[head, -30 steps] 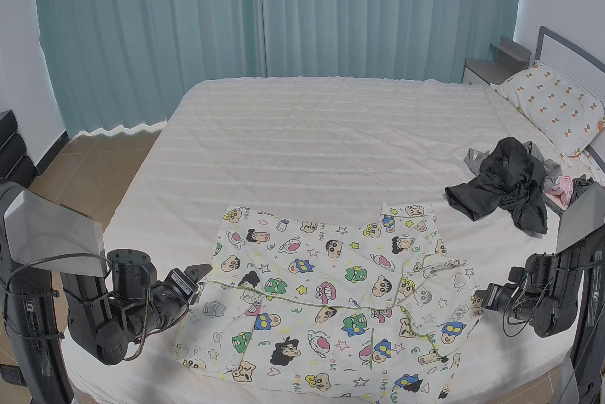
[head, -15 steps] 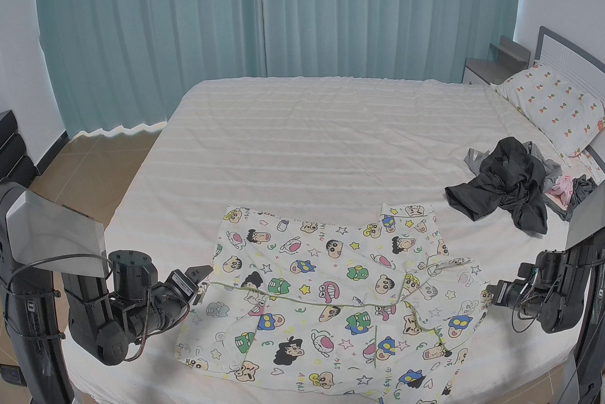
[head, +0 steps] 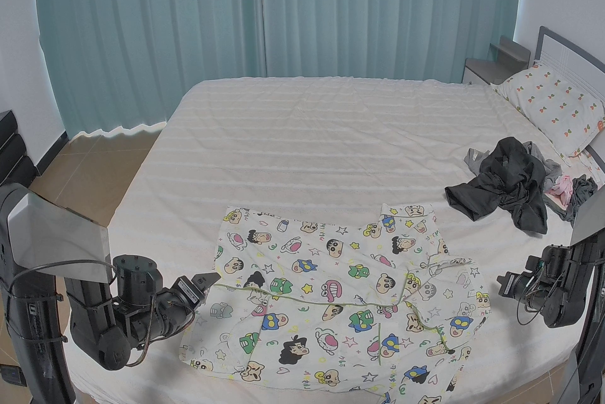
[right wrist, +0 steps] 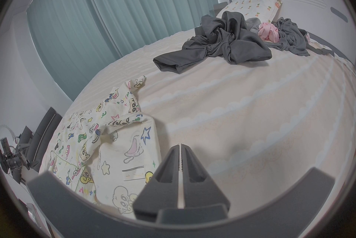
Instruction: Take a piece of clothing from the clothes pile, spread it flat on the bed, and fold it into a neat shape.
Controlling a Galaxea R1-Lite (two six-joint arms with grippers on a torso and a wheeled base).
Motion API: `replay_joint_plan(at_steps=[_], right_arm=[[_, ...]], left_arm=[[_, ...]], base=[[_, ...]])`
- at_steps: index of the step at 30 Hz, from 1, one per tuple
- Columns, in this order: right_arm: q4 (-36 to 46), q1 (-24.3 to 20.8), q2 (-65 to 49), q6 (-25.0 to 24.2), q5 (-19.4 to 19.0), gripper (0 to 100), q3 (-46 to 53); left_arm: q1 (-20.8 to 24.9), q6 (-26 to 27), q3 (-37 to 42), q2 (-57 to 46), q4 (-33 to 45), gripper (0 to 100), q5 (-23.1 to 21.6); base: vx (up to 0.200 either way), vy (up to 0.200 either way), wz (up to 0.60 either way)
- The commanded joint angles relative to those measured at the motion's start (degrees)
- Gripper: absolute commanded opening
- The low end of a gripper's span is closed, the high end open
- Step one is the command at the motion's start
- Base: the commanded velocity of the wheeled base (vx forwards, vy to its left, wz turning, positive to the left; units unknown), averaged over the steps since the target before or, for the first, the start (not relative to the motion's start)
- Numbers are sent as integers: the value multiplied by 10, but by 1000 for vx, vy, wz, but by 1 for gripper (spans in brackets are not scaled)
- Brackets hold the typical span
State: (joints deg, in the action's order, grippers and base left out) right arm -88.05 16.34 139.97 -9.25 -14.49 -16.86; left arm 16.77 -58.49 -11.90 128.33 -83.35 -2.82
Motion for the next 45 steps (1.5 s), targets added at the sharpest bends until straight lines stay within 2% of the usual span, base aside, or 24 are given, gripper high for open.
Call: replay_joint_plan(at_steps=[1, 9, 12, 13, 14, 16, 19, 28, 36, 42, 45], right_arm=[[-1, 1, 4, 6, 1, 0, -1], [-10, -23, -29, -6, -3, 0, 59], [-14, -45, -45, -59, -4, 0, 85], [-14, -45, -45, -59, -4, 0, 85], [-14, -66, -54, -107, -4, 0, 94], [-15, -80, -59, -143, -4, 0, 97], [-15, -87, -59, -166, -6, 0, 97], [-15, -86, -61, -168, -24, 0, 110], [-15, -85, -61, -168, -25, 0, 110], [-15, -85, -60, -168, -26, 0, 110], [-15, -86, -60, -168, -26, 0, 111]], left_arm=[[33, 3, 21, 1, -1, 100, 0], [66, 2, 64, -14, 0, 100, -2], [95, 1, 71, -12, 0, 100, -1], [95, 1, 71, -12, 0, 100, -1], [112, 0, 72, -11, 0, 100, -1], [125, 0, 75, -8, 1, 100, 0], [139, 0, 78, 1, 1, 100, 1], [201, 4, 65, 41, 0, 100, 69], [221, 6, 51, 49, 1, 100, 81], [240, 38, 22, 88, 2, 100, 140], [240, 38, 10, 92, 1, 100, 143]], base=[[0, 0, 0], [0, 0, 0], [0, 0, 0], [0, 0, 0], [0, 0, 0], [0, 0, 0], [0, 0, 0], [0, 0, 0], [0, 0, 0], [0, 0, 0], [0, 0, 0]])
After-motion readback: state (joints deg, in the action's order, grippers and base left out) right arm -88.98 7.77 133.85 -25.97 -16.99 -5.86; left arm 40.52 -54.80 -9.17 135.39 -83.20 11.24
